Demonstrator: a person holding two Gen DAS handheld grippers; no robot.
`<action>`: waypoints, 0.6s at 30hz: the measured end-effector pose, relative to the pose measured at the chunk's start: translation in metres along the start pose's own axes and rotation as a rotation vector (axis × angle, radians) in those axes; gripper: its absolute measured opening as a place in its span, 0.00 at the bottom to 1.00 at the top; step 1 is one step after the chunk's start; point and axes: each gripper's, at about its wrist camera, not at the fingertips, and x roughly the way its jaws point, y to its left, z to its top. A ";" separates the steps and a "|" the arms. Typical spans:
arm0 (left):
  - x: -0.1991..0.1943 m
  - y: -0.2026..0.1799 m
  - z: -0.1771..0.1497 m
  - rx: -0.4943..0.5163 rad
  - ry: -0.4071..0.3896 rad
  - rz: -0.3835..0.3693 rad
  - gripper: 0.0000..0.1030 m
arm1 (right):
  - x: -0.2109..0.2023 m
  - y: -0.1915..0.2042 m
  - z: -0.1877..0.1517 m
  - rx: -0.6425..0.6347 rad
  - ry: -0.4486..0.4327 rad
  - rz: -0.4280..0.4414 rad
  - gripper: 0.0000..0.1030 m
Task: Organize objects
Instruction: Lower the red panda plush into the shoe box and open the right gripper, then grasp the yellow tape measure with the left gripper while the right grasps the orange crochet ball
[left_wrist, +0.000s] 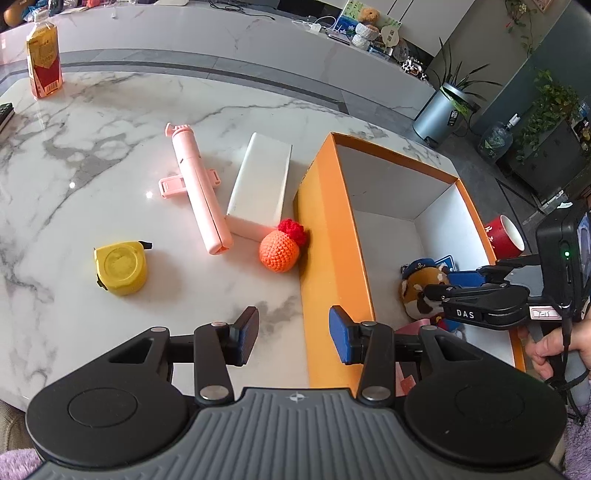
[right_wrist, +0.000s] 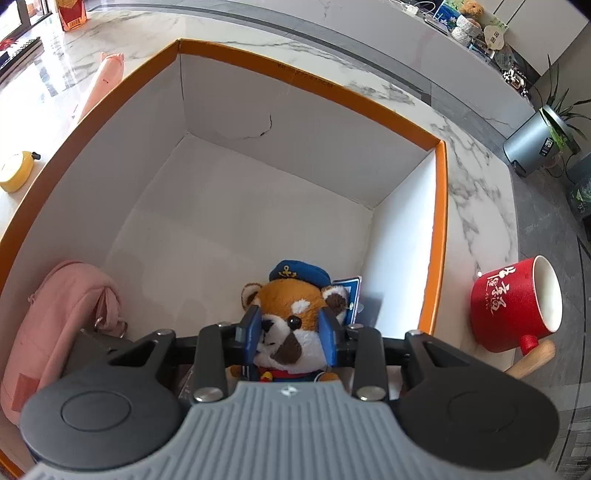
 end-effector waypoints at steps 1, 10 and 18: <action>-0.002 0.001 0.001 0.008 -0.005 0.006 0.47 | -0.005 0.001 0.000 -0.003 -0.009 0.000 0.35; -0.019 0.034 0.011 0.011 -0.039 0.082 0.47 | -0.092 0.031 0.022 -0.079 -0.262 0.227 0.35; -0.021 0.074 0.025 -0.014 -0.032 0.126 0.46 | -0.089 0.104 0.063 -0.300 -0.257 0.298 0.35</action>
